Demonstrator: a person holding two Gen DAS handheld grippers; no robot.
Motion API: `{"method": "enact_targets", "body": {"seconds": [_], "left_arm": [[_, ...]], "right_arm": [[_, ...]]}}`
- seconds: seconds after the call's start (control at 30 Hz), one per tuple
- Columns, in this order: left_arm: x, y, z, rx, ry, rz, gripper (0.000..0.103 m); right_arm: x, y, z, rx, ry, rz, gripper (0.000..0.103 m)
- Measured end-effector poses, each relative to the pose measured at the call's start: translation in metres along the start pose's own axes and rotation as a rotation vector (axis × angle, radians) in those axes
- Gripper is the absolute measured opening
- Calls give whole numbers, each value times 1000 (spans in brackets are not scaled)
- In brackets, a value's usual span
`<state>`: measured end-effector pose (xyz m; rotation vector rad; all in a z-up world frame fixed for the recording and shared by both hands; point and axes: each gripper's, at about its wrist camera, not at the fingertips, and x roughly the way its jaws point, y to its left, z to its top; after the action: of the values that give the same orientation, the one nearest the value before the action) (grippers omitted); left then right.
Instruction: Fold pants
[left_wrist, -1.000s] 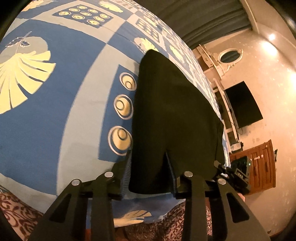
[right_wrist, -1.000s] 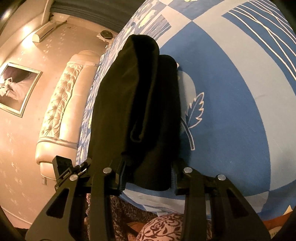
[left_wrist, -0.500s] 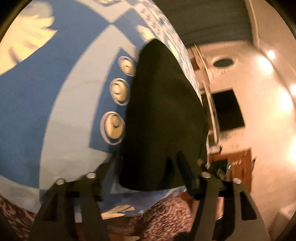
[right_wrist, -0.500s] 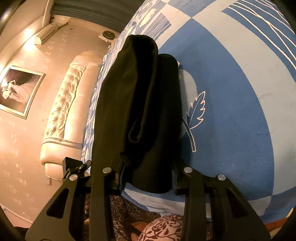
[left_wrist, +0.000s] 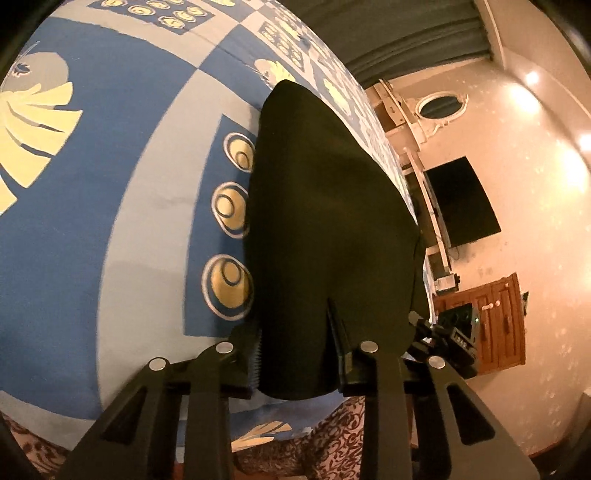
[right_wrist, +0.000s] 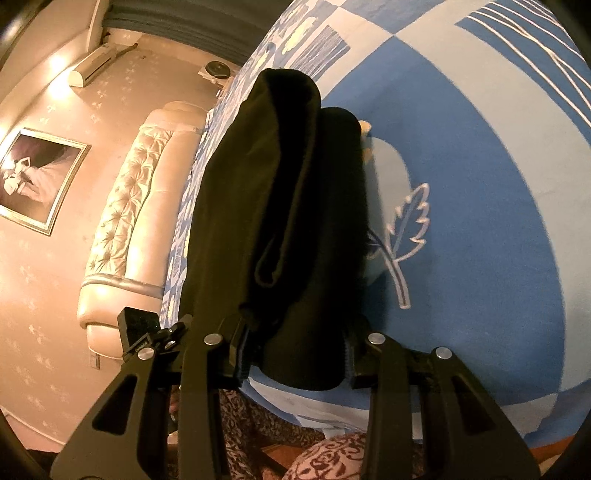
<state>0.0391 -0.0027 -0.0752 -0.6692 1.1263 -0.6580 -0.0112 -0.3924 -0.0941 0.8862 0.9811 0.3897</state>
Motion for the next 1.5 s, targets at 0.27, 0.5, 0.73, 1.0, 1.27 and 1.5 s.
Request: {"method": "enact_targets", "body": {"seconds": [0.27, 0.5, 0.73, 1.0, 1.27, 1.5], "left_arm": [[-24, 24, 8, -58, -62, 10, 29], [-40, 39, 9, -103, -102, 12, 30], [-49, 42, 8, -112, -115, 25, 30], [-49, 45, 6, -141, -122, 24, 30], [-49, 45, 4, -143, -117, 17, 30], [-50, 50, 5, -148, -113, -3, 31]], "right_arm": [[35, 25, 7, -59, 47, -10, 36], [61, 46, 14, -115, 79, -32, 36], [73, 55, 16, -129, 93, -33, 36], [74, 60, 11, -146, 98, -40, 36], [70, 61, 9, -154, 94, -41, 36], [72, 62, 9, -161, 93, -44, 36]]}}
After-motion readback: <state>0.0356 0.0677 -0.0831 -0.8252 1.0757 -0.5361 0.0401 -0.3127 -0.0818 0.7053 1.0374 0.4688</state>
